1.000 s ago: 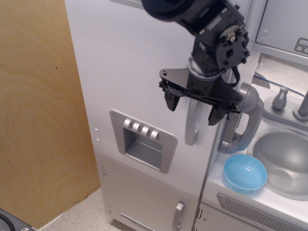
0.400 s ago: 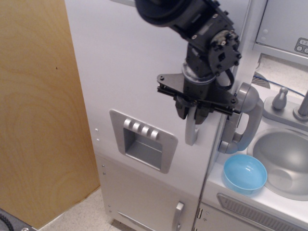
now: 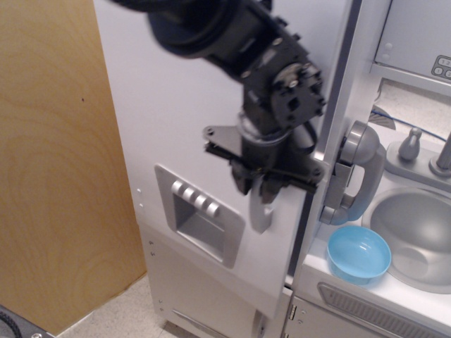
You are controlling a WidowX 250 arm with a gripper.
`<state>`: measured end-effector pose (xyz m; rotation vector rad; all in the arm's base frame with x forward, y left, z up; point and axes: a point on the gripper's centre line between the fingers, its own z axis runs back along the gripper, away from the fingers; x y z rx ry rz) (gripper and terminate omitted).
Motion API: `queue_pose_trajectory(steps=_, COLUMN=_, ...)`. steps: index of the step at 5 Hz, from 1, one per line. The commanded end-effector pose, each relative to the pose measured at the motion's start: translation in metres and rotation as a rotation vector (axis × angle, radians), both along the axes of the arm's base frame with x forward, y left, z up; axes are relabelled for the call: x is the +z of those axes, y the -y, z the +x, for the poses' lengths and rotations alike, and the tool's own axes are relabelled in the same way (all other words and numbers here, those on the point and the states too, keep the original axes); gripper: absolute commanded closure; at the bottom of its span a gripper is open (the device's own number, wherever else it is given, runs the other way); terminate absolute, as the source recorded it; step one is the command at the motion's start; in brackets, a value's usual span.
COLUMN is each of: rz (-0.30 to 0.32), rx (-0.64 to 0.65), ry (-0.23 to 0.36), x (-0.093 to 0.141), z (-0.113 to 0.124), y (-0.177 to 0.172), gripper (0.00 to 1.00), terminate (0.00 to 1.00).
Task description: Open fridge
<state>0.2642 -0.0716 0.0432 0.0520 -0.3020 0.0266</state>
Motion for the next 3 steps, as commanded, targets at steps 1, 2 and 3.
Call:
queue_pose_trajectory(steps=1, rz=-0.006, rx=-0.078, ry=-0.077, x=0.01, z=-0.032, y=0.02, gripper=0.0, terminate=0.0)
queue_pose_trajectory(steps=2, rz=-0.031, rx=-0.143, ry=-0.146, x=0.014, z=-0.054, y=0.045, gripper=0.0, terminate=0.0)
queue_pose_trajectory(steps=3, rz=-0.046, rx=-0.188, ry=-0.182, x=0.015, z=-0.064, y=0.072, gripper=0.0, terminate=0.0)
